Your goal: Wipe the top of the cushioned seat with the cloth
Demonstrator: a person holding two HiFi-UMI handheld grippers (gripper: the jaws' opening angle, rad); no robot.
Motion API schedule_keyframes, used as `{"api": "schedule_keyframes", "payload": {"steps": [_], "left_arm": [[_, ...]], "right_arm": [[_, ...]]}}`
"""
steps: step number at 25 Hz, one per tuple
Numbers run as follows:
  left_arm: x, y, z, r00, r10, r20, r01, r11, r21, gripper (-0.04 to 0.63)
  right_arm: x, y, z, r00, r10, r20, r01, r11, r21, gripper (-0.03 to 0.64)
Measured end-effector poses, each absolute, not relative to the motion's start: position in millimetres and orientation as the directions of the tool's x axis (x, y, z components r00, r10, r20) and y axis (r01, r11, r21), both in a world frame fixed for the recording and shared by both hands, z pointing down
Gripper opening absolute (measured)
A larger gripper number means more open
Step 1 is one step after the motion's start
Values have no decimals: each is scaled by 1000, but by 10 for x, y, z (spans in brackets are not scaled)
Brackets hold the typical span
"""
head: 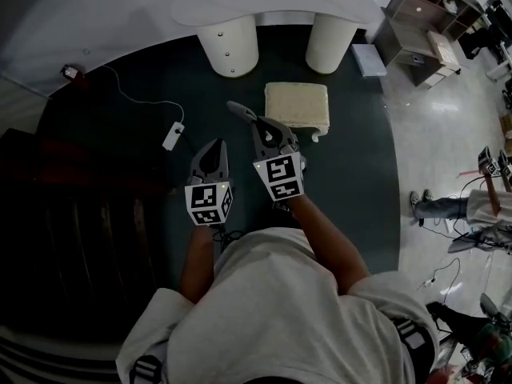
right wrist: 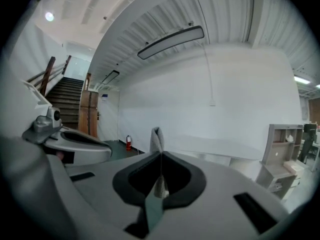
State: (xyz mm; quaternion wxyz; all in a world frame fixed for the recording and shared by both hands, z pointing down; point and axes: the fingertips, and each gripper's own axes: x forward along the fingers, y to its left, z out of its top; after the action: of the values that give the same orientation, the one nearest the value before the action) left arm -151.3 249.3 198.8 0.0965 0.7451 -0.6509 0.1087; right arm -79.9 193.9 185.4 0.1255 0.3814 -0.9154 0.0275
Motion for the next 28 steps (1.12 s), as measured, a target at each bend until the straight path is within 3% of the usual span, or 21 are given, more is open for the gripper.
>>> {"api": "schedule_keyframes", "payload": {"steps": [7,16,28], "left_arm": [[-1180,2176,2242,146,-910,388,-981,-184,-62,14],[-1080,1709,2497,145,-884,444,-984,-174,-25,14],[-1024,1160,3065,220,-826,519,-971,-238,33,14]], "right_arm": [[-489,1735,2227,-693,-654,303,-685,728,6,17],[-167,1454,2602,-681,-651,335,-708,702,-74,17],[-161,1101,3505,-623,-601,502,-742,658,-133,17]]}}
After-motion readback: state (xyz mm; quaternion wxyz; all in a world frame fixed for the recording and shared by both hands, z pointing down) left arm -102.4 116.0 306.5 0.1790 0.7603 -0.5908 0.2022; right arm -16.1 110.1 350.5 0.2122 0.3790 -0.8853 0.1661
